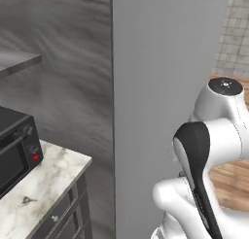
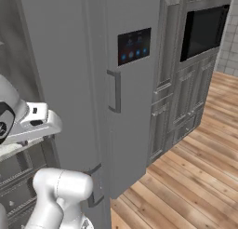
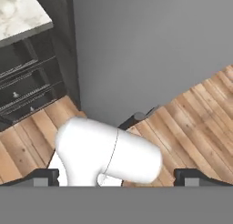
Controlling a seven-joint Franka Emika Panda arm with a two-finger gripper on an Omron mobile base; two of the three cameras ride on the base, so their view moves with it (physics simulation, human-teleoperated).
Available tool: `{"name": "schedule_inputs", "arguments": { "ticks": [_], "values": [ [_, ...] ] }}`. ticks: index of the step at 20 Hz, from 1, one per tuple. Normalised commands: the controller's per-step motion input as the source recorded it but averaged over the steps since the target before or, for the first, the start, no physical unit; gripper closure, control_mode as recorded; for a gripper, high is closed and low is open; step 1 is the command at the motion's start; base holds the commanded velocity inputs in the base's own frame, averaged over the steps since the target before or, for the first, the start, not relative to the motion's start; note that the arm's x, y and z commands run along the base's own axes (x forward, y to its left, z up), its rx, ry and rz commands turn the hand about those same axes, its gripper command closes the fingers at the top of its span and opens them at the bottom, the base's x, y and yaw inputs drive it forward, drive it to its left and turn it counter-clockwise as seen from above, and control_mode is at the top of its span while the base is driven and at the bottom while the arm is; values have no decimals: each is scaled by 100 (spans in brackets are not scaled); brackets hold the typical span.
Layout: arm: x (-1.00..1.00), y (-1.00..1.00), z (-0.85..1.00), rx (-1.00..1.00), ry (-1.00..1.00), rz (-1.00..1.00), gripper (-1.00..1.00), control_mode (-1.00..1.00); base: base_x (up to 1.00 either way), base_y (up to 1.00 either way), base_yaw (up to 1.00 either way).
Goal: Take the garlic and potato from the highest rack and move them to the second highest rack where the chicken drumstick and peach are located, to maximize freezer space. Close the freezer door after rearranging.
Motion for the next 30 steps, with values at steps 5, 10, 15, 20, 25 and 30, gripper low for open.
{"name": "schedule_inputs", "arguments": {
  "ticks": [5, 10, 15, 20, 25, 30],
  "values": [
    [94, 9, -13, 16, -1, -1, -100, -100, 0, 0, 0],
    [96, 0, -22, 23, -7, 19, -100, -100, 0, 0, 0],
    [78, -9, -31, 8, -20, 2, -100, -100, 0, 0, 0],
    [85, 0, -19, 0, -7, -5, -100, -100, 0, 0, 0],
    [94, -1, -13, 7, 0, -1, -100, -100, 0, 0, 0],
    [96, 2, -8, 14, 0, 1, -100, -100, 0, 0, 0]
  ]
}}
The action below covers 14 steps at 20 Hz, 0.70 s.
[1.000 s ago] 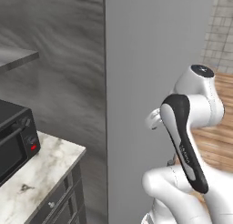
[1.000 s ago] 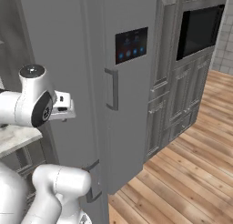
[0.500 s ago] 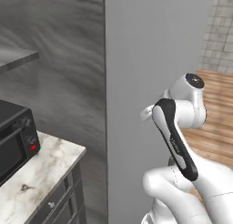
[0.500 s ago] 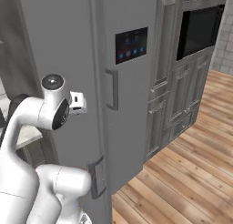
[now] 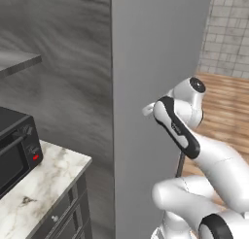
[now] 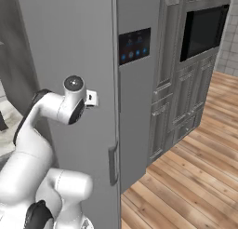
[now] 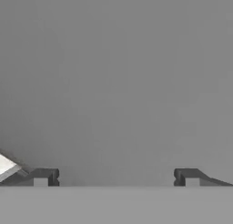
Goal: Take the garlic and potato from the highest rack and move them to the second highest rack where the chicken drumstick and peach are located, to maximize freezer space. Close the freezer door after rearranging.
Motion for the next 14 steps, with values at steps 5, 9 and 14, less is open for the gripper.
{"name": "schedule_inputs", "arguments": {
  "ticks": [5, 9, 14],
  "values": [
    [83, 26, -9, 5, 0, 12, -100, -100, 0, 0, 0],
    [63, 49, -17, 0, 0, 18, -100, -100, 0, 0, 0],
    [26, 59, -18, 0, 0, 17, -100, -100, 0, 0, 0]
  ]
}}
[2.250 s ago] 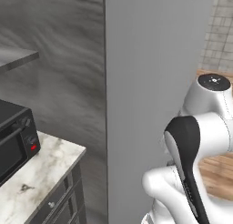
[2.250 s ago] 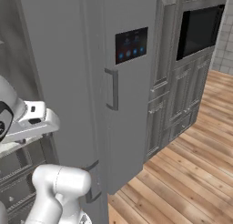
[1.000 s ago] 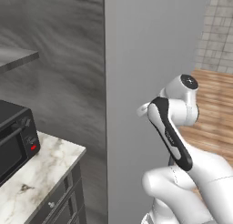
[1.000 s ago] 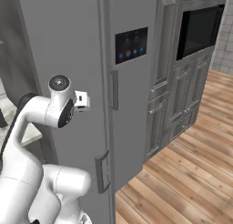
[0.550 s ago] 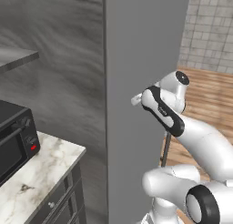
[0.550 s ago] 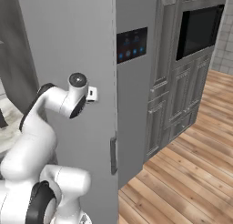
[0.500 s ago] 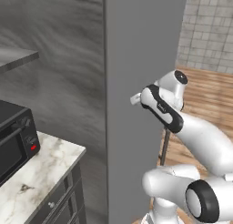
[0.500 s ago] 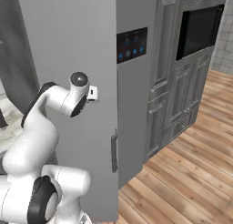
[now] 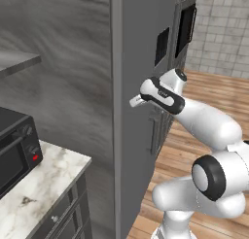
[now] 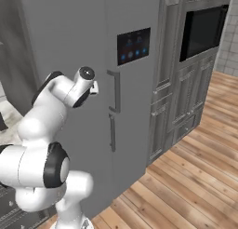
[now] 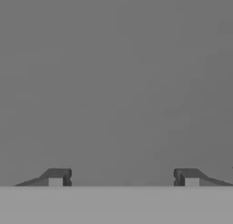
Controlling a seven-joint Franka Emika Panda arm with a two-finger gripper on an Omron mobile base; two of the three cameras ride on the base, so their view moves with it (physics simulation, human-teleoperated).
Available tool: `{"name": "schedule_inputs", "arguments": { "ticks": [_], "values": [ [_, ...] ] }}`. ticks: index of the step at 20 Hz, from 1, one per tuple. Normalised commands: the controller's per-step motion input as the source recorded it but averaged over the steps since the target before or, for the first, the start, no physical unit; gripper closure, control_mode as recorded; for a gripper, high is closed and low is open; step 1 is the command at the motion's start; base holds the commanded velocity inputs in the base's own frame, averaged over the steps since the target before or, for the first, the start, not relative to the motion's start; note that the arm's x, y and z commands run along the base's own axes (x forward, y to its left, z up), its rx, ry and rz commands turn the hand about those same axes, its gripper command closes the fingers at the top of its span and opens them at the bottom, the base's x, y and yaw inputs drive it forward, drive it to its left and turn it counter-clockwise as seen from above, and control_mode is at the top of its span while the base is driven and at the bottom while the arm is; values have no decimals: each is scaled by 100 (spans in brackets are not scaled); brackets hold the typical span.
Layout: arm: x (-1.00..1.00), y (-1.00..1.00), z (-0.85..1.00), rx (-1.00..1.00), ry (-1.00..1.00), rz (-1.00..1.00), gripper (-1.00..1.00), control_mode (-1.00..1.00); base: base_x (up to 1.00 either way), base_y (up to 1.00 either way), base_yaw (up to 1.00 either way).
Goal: Take the garlic and potato from the highest rack and move them to the second highest rack where the chicken drumstick and peach are located, to maximize freezer space. Close the freezer door after rearranging.
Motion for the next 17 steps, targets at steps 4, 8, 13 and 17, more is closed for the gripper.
{"name": "schedule_inputs", "arguments": {
  "ticks": [4, 8, 13, 17],
  "values": [
    [2, 63, -21, 0, 0, 12, -100, -100, 0, 0, 0],
    [-7, 57, -17, 0, 0, 3, -100, -100, 0, 0, 0],
    [-14, 47, -11, 0, 0, 0, -100, -100, 0, 0, 0],
    [-11, 27, -7, 0, 0, 0, -100, -100, 0, 0, 0]
  ]
}}
